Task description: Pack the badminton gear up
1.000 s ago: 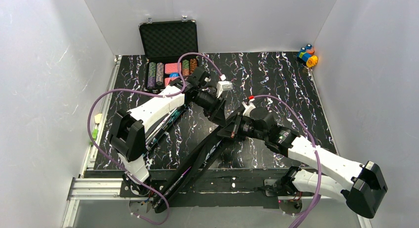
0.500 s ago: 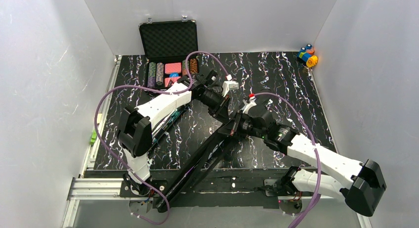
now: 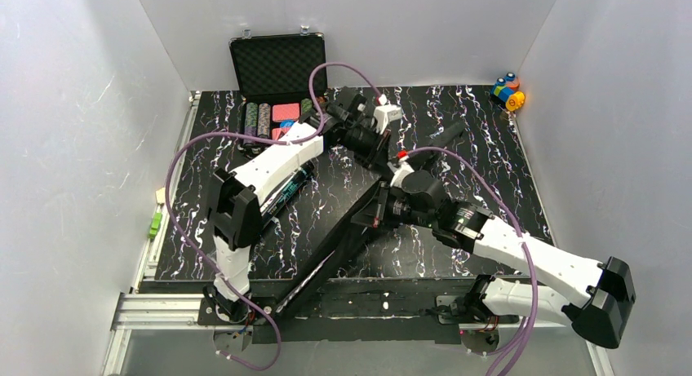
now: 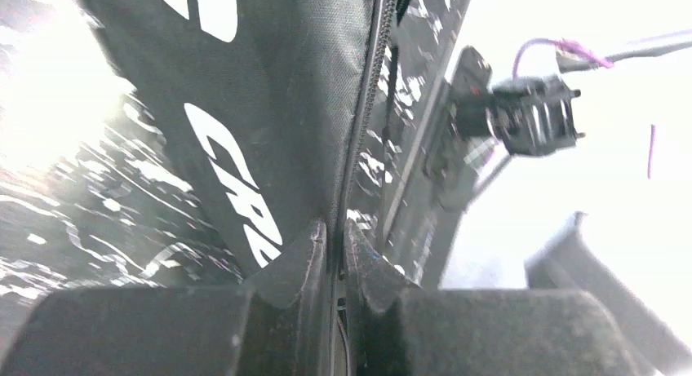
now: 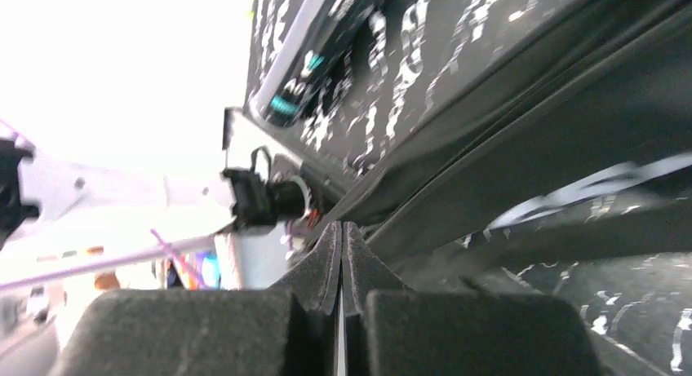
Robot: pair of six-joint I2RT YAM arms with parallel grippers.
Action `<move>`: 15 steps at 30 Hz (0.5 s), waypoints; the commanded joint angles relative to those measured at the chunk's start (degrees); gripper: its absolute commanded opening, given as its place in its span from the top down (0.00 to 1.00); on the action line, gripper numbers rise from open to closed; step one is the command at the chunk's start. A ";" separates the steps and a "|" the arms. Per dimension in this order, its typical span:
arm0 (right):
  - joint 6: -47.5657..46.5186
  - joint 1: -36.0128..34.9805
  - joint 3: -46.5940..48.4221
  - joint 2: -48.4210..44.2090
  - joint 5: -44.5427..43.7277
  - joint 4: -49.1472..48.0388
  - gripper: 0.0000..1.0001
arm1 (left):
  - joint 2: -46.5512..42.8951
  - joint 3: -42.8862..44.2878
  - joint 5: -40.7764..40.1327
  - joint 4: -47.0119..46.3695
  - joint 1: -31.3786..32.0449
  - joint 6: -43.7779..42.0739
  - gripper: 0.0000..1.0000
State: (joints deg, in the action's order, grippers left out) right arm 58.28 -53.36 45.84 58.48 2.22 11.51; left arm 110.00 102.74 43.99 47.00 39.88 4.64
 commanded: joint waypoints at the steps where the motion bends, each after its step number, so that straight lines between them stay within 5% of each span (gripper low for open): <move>1: -1.92 -2.57 5.04 1.90 6.77 -1.39 0.99 | 1.15 9.64 -5.08 -6.41 -1.06 2.44 1.00; 7: -3.75 -3.65 8.35 4.16 8.46 2.00 0.99 | 3.37 14.98 -7.28 -5.52 -1.41 2.66 1.00; 11: -5.13 -3.17 9.01 0.55 1.06 6.62 0.99 | 1.45 12.71 -6.90 -5.71 -1.56 2.72 1.00; 15: -6.75 2.76 10.60 -6.84 -4.71 11.48 0.64 | -2.00 8.67 -5.97 -6.17 -1.88 2.89 1.00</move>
State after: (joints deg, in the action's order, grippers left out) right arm 54.28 -55.57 52.07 59.16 4.56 18.87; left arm 114.72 113.43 36.12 42.89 38.39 6.87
